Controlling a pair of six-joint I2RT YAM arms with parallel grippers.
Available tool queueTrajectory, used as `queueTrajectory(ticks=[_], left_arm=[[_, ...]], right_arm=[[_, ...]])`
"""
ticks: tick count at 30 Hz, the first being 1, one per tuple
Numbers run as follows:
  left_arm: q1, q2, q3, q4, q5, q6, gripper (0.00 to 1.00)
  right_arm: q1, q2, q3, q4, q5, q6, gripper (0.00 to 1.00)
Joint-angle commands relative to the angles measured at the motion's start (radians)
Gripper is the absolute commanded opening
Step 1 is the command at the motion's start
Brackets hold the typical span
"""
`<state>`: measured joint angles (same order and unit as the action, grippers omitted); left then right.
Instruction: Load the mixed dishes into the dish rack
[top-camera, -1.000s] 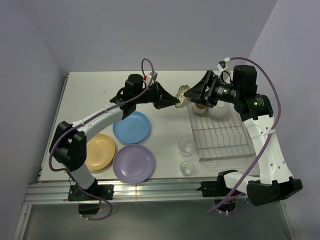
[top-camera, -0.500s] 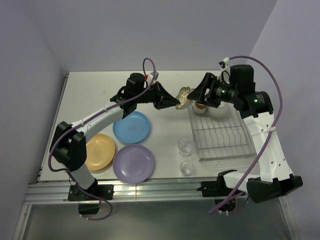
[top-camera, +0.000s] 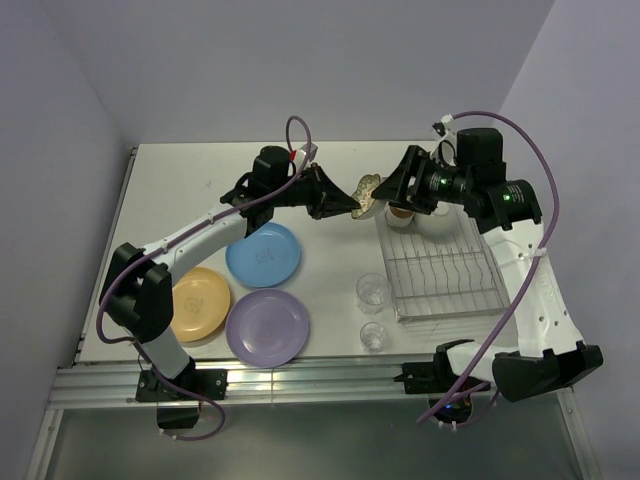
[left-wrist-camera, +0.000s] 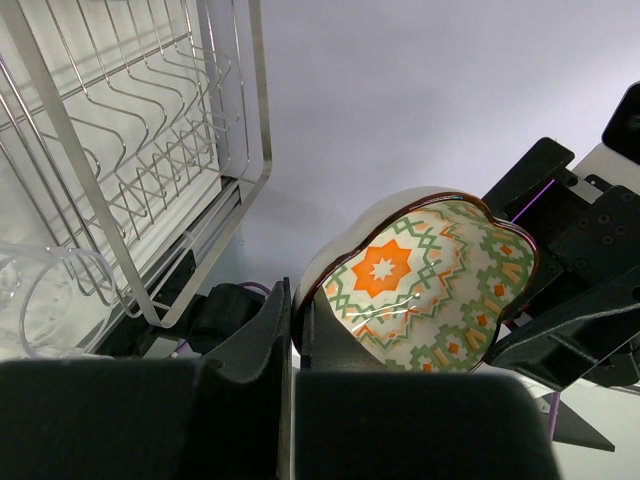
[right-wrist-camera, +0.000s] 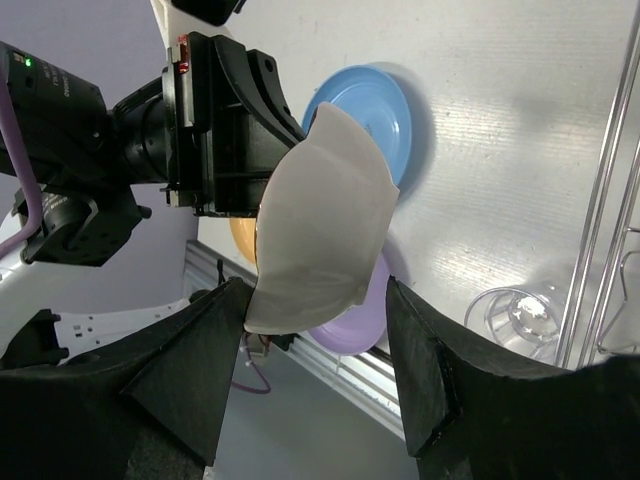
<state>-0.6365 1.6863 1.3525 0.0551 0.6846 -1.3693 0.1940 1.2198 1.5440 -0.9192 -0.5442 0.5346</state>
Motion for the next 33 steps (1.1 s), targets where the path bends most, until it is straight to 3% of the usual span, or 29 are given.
queueTrajectory(ticks=[1,10,16,26,31,33], left_arm=[[-0.008,-0.004,0.062,0.072,0.036,0.004,0.0],[-0.009,0.019,0.079,0.08,0.058,0.007,0.0],[-0.009,0.019,0.094,0.035,0.052,0.052,0.0],[-0.012,0.012,0.073,0.052,0.064,0.055,0.0],[-0.012,0.01,0.062,0.071,0.076,0.049,0.0],[-0.011,0.01,0.054,0.083,0.079,0.039,0.0]], right_arm=[[0.007,0.009,-0.008,0.045,-0.02,0.001,0.65],[0.008,0.003,-0.051,0.089,-0.052,0.039,0.62],[0.009,0.001,-0.062,0.098,-0.048,0.054,0.54],[0.01,-0.006,-0.082,0.118,-0.037,0.074,0.27],[0.01,-0.008,-0.081,0.118,-0.03,0.084,0.0],[0.01,-0.011,-0.082,0.112,-0.017,0.082,0.0]])
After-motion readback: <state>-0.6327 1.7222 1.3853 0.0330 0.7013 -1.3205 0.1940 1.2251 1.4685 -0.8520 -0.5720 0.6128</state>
